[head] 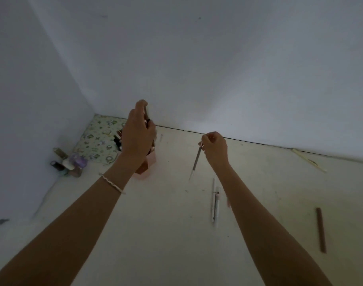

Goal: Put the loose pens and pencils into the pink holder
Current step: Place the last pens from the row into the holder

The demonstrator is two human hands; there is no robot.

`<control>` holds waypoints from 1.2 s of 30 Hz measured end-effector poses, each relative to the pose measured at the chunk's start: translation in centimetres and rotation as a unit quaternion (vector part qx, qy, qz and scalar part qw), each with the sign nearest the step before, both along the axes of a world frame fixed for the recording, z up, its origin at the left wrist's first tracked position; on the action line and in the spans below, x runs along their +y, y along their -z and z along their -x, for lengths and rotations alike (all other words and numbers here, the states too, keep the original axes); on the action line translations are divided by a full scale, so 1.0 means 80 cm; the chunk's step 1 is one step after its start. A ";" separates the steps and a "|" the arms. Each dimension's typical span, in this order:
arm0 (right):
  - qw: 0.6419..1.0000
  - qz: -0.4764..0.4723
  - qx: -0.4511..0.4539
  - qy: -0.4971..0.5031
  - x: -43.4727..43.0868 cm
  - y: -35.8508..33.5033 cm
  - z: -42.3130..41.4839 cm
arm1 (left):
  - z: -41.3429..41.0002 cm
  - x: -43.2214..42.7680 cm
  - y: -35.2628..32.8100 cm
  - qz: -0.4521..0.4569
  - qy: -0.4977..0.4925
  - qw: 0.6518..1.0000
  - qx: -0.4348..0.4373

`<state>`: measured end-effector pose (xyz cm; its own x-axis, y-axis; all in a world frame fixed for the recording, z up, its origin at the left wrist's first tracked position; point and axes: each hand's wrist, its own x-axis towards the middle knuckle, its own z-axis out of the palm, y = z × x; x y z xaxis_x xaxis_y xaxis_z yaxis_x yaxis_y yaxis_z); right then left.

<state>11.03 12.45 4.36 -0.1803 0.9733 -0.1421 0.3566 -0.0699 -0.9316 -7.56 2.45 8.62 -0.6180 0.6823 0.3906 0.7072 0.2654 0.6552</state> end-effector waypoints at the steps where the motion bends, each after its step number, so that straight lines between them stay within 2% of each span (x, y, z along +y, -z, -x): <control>1: 0.999 -0.008 0.032 0.010 -0.001 -0.006 0.006 | 0.008 -0.003 0.002 0.026 -0.006 0.999 0.023; 3: 0.996 -0.034 0.075 0.029 -0.008 -0.014 0.017 | 0.019 -0.007 0.008 0.092 -0.004 0.991 0.097; 6: 0.988 -0.080 0.125 0.037 -0.022 -0.019 0.032 | 0.028 -0.009 0.023 0.218 -0.008 0.950 0.224; 8: 0.983 -0.105 0.146 0.029 -0.034 -0.023 0.043 | 0.036 -0.013 0.030 0.254 -0.008 0.933 0.255; 13: 0.975 -0.170 0.143 -0.001 -0.056 -0.029 0.084 | 0.058 -0.025 0.009 0.132 -0.027 0.956 0.263; 16: 0.966 -0.239 0.083 -0.060 -0.068 -0.019 0.105 | 0.065 -0.028 -0.011 0.111 -0.018 0.967 0.229; 19: 0.932 -0.326 -0.036 -0.153 -0.080 0.002 0.117 | 0.061 -0.030 -0.019 0.107 -0.018 0.977 0.184; 21: 0.920 -0.348 -0.070 -0.163 -0.083 0.009 0.114 | 0.048 -0.030 -0.018 0.098 -0.011 0.980 0.173; 23: 0.933 -0.340 -0.048 -0.108 -0.077 0.006 0.097 | 0.022 -0.023 -0.011 0.093 0.006 0.984 0.150; 25: 0.949 -0.311 -0.025 -0.037 -0.061 0.001 0.067 | -0.019 -0.012 0.006 0.112 0.037 0.989 0.089; 27: 0.962 -0.272 -0.027 -0.001 -0.044 -0.005 0.035 | -0.064 0.001 0.031 0.177 0.087 0.980 0.021; 30: 0.974 -0.220 -0.041 0.027 -0.024 -0.010 -0.018 | -0.136 0.017 0.075 0.284 0.150 0.946 -0.043; 33: 0.978 -0.194 -0.058 0.055 -0.016 -0.008 -0.066 | -0.196 0.025 0.113 0.342 0.183 0.920 -0.060; 36: 0.980 -0.179 -0.072 0.058 -0.017 -0.002 -0.101 | -0.230 0.028 0.138 0.372 0.182 0.909 -0.055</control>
<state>19.10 11.13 4.51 -0.0684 0.9783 0.1954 0.4955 0.2033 -0.8445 10.84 4.68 -2.43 -0.3067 0.8993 -0.3116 0.7782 0.4255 0.4619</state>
